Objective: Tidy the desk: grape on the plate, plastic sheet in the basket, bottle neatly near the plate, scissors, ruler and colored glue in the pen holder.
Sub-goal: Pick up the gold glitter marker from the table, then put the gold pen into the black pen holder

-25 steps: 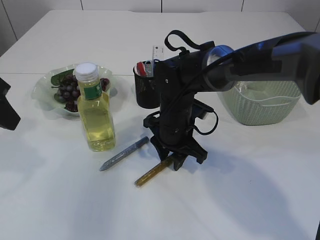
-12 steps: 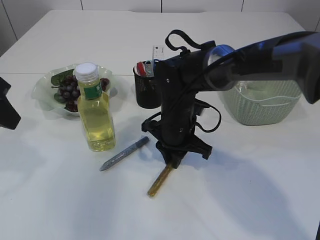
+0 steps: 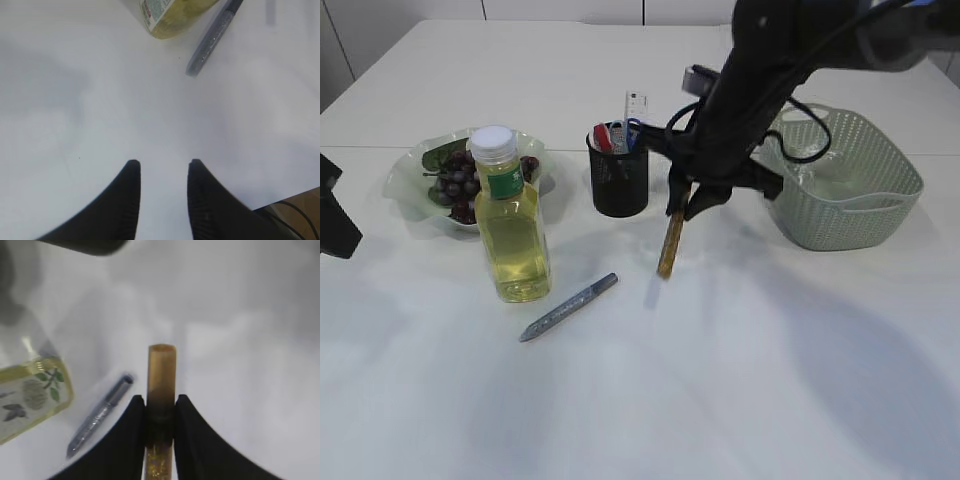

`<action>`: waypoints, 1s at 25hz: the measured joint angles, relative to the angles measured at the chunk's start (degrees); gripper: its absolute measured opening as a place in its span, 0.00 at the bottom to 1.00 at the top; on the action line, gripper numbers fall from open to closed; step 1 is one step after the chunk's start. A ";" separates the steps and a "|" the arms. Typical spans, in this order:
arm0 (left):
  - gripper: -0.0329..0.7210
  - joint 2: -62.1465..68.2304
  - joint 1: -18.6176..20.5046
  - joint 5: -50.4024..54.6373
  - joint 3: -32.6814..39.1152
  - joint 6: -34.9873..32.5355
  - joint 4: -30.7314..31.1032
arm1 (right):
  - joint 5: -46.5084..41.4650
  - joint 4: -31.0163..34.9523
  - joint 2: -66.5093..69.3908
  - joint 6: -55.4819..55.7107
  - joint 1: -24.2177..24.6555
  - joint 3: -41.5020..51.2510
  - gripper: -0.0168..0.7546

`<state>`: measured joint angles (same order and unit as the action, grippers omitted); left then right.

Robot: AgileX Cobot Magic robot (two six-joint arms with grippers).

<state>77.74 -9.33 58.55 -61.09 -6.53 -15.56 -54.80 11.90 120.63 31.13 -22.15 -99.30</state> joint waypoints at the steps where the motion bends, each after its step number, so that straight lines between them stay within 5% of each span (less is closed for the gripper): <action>1: 0.36 0.00 0.00 0.00 0.00 0.00 -0.11 | 0.00 2.38 -0.31 -4.73 1.23 -0.83 0.22; 9: 0.36 0.00 0.00 0.00 0.00 0.00 -1.52 | 3.08 26.12 -0.53 -41.46 9.11 -6.88 0.22; 25: 0.36 0.00 0.00 0.59 0.00 0.00 -1.86 | 16.08 63.47 2.73 -97.98 9.76 -7.10 0.22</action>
<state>77.74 -9.33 59.14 -61.09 -6.53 -17.42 -38.72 75.37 123.35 -66.84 -12.39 -106.40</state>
